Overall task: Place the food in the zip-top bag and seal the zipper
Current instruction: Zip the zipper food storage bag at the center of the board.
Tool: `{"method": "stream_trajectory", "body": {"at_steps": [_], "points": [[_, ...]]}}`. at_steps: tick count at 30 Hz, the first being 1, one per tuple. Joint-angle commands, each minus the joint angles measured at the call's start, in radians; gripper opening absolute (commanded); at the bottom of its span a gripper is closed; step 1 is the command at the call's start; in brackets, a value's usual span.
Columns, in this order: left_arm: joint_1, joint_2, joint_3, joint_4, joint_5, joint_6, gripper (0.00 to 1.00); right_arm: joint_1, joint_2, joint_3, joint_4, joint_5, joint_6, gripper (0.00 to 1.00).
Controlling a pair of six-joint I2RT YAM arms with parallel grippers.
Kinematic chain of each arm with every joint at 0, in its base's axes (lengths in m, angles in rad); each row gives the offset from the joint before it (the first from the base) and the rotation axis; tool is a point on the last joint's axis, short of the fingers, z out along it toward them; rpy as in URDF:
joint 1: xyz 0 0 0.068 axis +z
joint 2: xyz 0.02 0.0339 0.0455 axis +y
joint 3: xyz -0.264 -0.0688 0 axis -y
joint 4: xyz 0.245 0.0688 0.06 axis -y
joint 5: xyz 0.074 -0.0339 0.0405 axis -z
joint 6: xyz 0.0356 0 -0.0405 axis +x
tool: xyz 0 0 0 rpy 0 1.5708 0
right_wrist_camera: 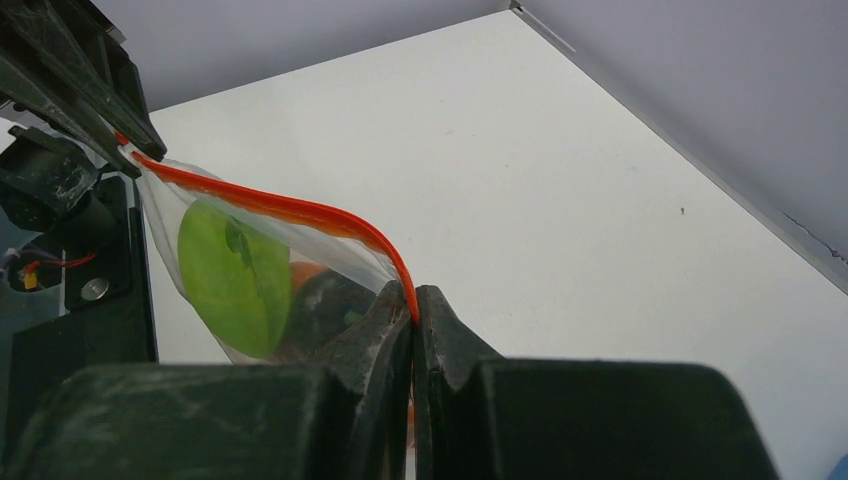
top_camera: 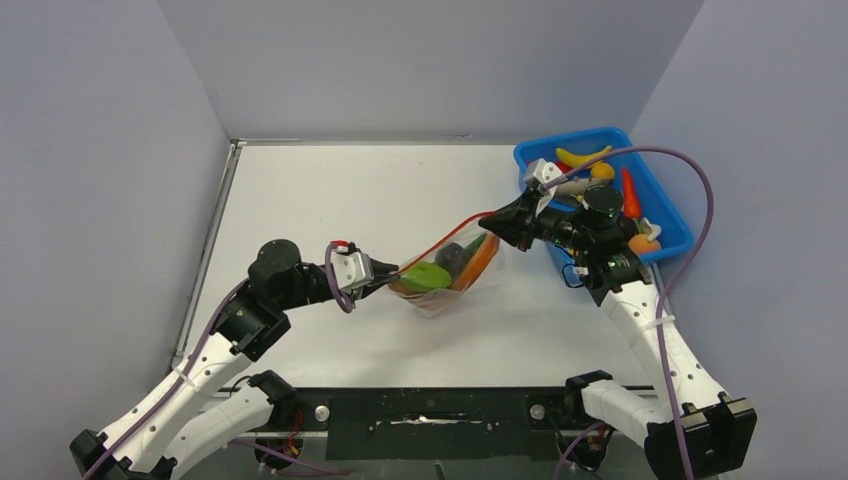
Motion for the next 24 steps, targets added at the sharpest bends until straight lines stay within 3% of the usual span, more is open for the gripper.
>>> {"method": "stream_trajectory", "body": {"at_steps": [1, 24], "points": [[0.005, -0.037, 0.003, -0.026, 0.011, 0.005, 0.00, -0.042, -0.038, 0.006, 0.101, 0.044, 0.005, 0.00], [0.009, -0.075, -0.018, -0.072, -0.006, 0.013, 0.00, -0.193, -0.059, -0.026, 0.096, 0.029, 0.057, 0.00]]}}
